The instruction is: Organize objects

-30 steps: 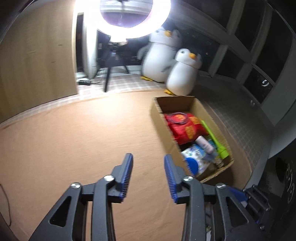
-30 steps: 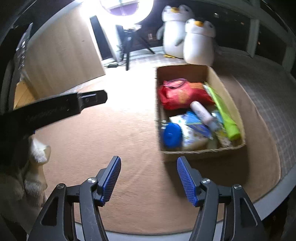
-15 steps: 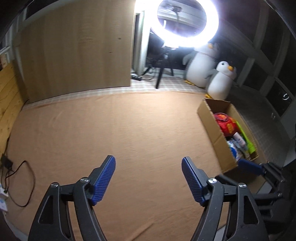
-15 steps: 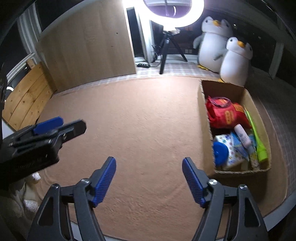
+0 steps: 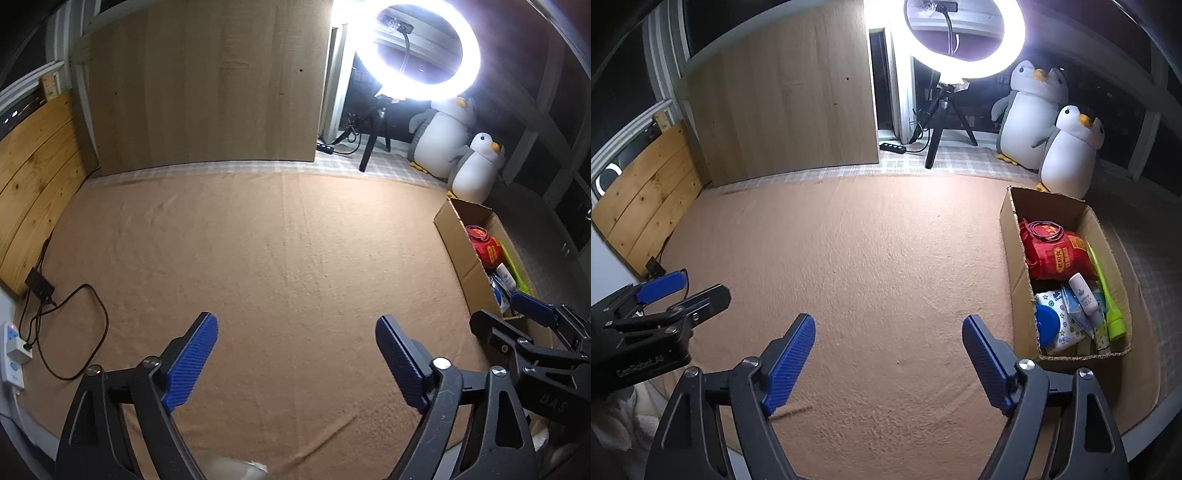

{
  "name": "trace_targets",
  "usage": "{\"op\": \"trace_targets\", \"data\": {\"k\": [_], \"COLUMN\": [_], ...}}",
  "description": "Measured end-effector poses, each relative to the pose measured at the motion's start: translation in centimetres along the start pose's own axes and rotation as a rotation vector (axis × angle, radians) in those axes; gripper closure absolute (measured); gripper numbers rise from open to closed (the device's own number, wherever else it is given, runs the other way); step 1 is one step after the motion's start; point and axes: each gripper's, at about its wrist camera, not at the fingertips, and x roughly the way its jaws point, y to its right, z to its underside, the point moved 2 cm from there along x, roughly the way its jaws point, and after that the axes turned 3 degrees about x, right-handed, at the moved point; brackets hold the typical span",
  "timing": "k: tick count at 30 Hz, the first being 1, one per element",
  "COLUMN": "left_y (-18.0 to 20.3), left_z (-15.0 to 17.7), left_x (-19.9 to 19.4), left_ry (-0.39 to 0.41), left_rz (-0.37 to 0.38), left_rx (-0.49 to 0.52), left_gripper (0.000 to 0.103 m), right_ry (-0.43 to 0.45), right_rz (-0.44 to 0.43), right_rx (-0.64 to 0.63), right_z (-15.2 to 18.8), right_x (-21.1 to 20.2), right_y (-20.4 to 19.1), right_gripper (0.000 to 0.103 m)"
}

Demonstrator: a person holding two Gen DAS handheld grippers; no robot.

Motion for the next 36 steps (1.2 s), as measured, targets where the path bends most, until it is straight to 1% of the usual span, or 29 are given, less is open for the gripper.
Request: {"op": "trace_targets", "data": {"k": [12,36], "left_y": [-0.7,-0.5], "left_z": [1.2,1.0], "left_x": [-0.1,1.6], "left_ry": [-0.023,-0.064], "left_rz": [-0.007,-0.033], "left_rx": [-0.003,0.001], "left_gripper": [0.009,0.008], "right_ry": [0.001,-0.029], "right_rz": [0.003,0.009], "right_rx": [0.004,0.009], "right_z": [0.7,0.8], "right_x": [0.0,1.0], "right_y": [-0.5,0.2], "right_gripper": [0.023,0.023]}}
